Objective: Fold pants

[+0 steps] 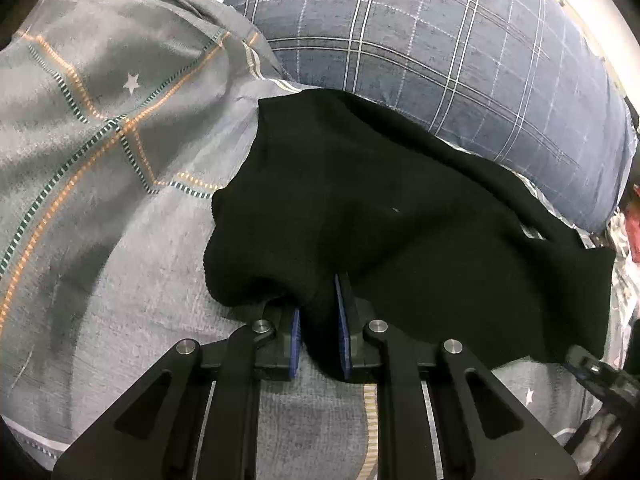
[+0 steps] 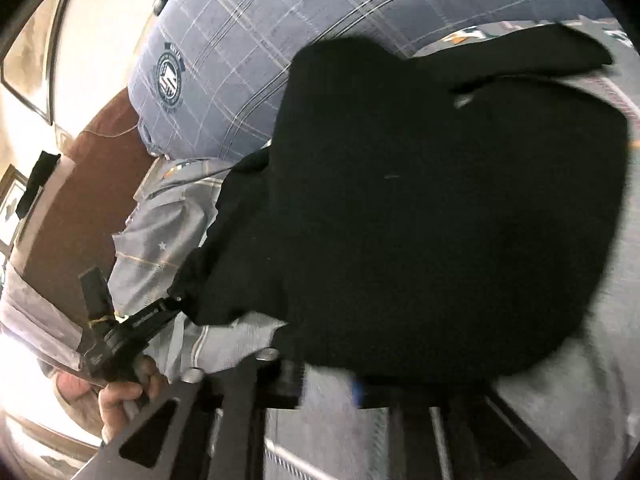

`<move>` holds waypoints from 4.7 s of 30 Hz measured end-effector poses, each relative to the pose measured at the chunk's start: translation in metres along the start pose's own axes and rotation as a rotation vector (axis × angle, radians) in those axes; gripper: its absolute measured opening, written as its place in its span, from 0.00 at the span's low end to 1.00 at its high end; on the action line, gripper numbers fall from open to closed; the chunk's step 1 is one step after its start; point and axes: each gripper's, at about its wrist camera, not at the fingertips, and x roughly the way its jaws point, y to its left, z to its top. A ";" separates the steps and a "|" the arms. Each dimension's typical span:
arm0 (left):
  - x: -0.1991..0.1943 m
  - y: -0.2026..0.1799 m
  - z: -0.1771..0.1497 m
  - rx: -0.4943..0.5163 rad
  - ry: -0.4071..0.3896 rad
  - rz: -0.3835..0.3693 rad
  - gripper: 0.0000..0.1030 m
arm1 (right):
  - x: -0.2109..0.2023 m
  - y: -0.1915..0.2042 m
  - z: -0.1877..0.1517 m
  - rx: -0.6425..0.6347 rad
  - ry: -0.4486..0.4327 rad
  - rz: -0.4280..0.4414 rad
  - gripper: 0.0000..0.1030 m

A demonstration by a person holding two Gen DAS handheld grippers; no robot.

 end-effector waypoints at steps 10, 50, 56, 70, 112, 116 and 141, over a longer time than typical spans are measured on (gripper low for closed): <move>0.001 0.003 -0.003 -0.036 0.000 -0.021 0.15 | -0.112 -0.024 0.022 -0.042 -0.179 -0.169 0.46; 0.049 -0.282 0.002 0.808 0.149 -0.419 0.28 | -0.033 -0.051 0.083 -0.357 -0.022 -0.373 0.07; 0.030 -0.306 -0.012 0.834 0.111 -0.483 0.28 | -0.099 -0.051 0.080 -0.332 -0.100 -0.473 0.07; 0.044 -0.289 -0.034 0.711 0.162 -0.459 0.28 | -0.124 -0.104 0.068 -0.236 0.052 -0.687 0.15; 0.111 -0.046 0.161 -0.157 0.219 -0.192 0.55 | 0.068 0.029 0.104 -0.849 0.068 -0.499 0.48; 0.124 -0.051 0.169 -0.161 0.222 -0.131 0.55 | 0.073 0.025 0.111 -0.859 0.042 -0.516 0.48; -0.029 -0.048 0.098 -0.096 -0.081 -0.306 0.08 | -0.033 0.070 0.078 -0.862 -0.112 -0.352 0.05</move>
